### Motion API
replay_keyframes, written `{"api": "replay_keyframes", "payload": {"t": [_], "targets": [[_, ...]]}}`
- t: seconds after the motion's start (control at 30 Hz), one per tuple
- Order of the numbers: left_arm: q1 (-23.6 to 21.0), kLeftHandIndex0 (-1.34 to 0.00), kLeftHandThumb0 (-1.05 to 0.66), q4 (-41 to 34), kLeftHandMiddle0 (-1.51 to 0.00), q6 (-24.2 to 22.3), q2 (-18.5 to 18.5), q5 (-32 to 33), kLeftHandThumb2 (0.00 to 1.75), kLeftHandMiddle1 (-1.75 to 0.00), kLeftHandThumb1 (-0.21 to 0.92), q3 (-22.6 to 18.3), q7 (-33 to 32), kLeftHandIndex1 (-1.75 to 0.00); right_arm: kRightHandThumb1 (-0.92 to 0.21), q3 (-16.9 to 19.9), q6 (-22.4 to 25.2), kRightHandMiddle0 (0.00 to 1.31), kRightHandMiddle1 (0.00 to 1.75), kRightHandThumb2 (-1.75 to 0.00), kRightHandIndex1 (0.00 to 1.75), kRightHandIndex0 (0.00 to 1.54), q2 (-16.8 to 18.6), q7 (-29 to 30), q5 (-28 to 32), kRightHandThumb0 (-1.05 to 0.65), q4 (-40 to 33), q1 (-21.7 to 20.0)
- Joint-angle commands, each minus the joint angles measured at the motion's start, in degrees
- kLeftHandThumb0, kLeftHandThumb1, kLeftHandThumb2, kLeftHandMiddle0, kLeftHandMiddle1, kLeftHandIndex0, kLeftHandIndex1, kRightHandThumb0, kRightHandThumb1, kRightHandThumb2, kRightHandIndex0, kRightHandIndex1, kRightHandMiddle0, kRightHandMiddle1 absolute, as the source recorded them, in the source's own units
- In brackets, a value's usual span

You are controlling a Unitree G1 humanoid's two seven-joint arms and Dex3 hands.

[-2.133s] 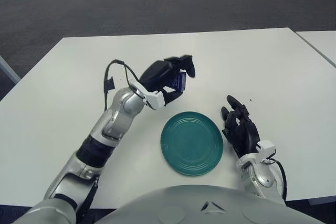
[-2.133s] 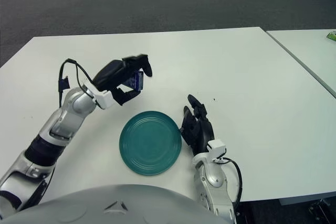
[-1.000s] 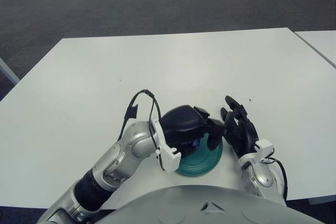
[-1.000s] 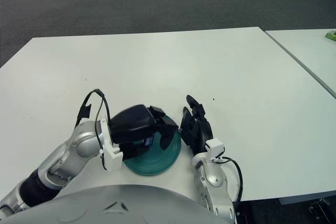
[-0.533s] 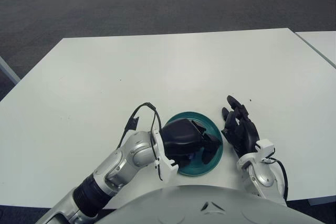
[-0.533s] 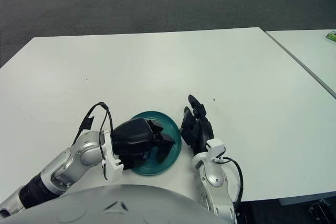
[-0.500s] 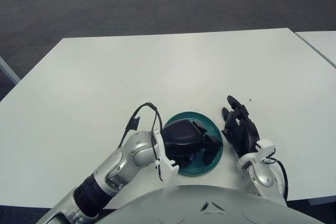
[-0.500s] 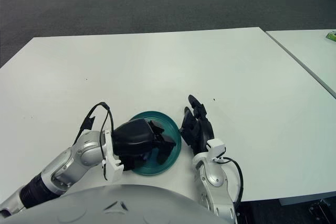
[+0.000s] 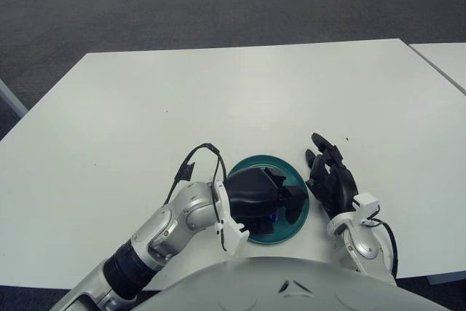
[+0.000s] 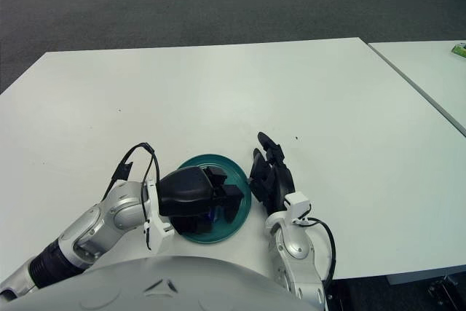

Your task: Put the gum into the plate.

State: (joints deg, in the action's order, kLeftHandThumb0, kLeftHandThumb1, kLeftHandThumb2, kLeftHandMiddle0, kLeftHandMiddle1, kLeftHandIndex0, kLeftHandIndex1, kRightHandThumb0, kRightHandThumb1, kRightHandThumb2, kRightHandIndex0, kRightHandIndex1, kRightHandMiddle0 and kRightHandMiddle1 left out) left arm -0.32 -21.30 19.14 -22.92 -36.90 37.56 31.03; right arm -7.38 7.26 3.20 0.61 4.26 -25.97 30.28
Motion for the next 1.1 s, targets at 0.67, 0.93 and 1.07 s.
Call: {"api": "replay_keyframes", "payload": {"t": [0.67,0.93,1.07], "targets": [[-3.91,0.00,-1.05,-0.35,0.00,-7.48,-2.32,15.67,0.32,0.00,0.92,-3.66,10.45,0.00,-0.92,2.77,-2.16,0.00,0.29,-1.04,0.00,0.16,-0.93,-1.86,-0.90,-0.77,3.19,-1.03],[-4.50,0.00,-1.05,0.00,0.00,-11.57,-2.17,17.30,0.29,0.00,0.92,-8.04,9.17,0.00,-0.92,2.87,-1.90,0.00,0.32,-1.03,0.00,0.16,-0.06,-1.21,-0.54,-0.76,3.78,-1.41],[-1.41,0.00,-1.05,-0.98,0.00,-18.61,-0.32,17.12,0.23,0.00,0.92,-12.05,5.99,0.00,-0.92,3.01,-2.55,0.00,0.37,-1.01,0.01,0.18,0.69,-0.97,0.11,-0.77,4.08,-1.40]]}}
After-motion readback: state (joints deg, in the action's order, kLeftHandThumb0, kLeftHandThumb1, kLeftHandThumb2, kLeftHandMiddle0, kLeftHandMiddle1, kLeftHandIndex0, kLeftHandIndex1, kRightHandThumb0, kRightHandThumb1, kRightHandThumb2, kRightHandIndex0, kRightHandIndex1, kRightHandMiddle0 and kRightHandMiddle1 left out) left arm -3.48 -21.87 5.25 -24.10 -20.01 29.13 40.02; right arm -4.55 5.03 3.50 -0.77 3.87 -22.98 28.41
